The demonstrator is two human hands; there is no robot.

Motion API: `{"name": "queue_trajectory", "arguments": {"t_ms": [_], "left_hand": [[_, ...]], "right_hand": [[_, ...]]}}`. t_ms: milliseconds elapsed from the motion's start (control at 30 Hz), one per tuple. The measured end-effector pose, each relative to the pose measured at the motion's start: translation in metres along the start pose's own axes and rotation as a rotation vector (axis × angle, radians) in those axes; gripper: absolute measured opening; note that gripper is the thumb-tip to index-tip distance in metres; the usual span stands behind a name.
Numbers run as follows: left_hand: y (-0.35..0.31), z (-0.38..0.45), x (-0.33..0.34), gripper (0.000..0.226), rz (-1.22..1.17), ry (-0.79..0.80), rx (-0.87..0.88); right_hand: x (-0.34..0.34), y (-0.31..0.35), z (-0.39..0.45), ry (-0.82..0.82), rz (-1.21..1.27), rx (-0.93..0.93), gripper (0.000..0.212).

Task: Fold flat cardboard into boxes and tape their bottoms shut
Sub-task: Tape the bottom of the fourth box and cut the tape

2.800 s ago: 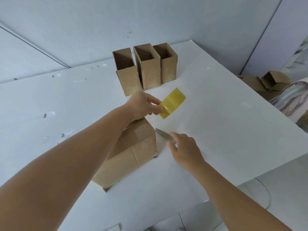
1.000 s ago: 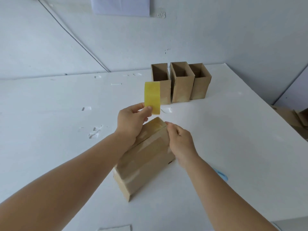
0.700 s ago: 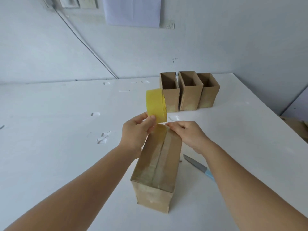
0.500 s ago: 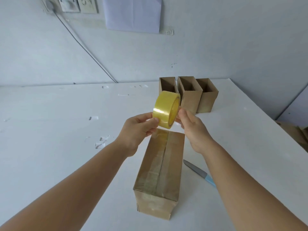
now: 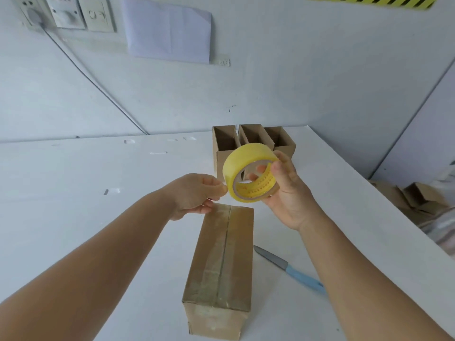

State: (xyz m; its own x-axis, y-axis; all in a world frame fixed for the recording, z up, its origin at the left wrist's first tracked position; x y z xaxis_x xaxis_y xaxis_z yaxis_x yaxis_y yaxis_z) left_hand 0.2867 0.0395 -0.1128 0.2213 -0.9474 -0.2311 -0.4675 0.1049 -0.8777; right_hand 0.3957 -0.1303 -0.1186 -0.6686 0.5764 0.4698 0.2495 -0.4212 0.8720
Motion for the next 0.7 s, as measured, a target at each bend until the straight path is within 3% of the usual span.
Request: {"name": "queue_trajectory", "arguments": {"t_ms": [100, 233, 333, 500, 600, 700], "left_hand": [[-0.001, 0.000, 0.003, 0.009, -0.129, 0.023, -0.029], [-0.001, -0.002, 0.005, 0.011, -0.294, 0.008, -0.021], [0.002, -0.002, 0.001, 0.013, -0.262, -0.034, -0.006], [0.007, -0.002, -0.003, 0.014, -0.081, -0.042, 0.022], [0.012, -0.003, -0.022, 0.012, -0.044, -0.106, 0.017], [0.016, -0.004, -0.037, 0.010, 0.021, -0.122, 0.018]], "right_hand": [[0.004, 0.005, -0.003, 0.047, 0.005, -0.066, 0.066], [0.011, 0.010, -0.007, 0.060, -0.019, -0.123, 0.065], [0.010, 0.009, -0.010, 0.063, -0.061, -0.133, 0.059], [0.010, 0.009, -0.013, -0.034, -0.174, -0.127, 0.070], [-0.003, 0.018, -0.019, -0.118, -0.370, -0.139, 0.077], [-0.017, 0.024, -0.026, -0.126, -0.564, -0.132, 0.048]]}}
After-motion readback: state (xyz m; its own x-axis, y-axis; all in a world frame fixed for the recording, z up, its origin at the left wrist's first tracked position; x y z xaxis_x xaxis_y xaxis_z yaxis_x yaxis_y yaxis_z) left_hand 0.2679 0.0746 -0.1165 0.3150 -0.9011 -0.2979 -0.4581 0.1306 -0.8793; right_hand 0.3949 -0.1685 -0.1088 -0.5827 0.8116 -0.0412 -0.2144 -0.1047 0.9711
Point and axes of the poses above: each hand's wrist, its own z-axis towards the middle knuckle, its own x-axis out of the palm, y = z × x, the point moved 2 cm from there along z, towards the middle knuckle, and after that the axes turned 4 degrees about -x, right-handed, at the moved point
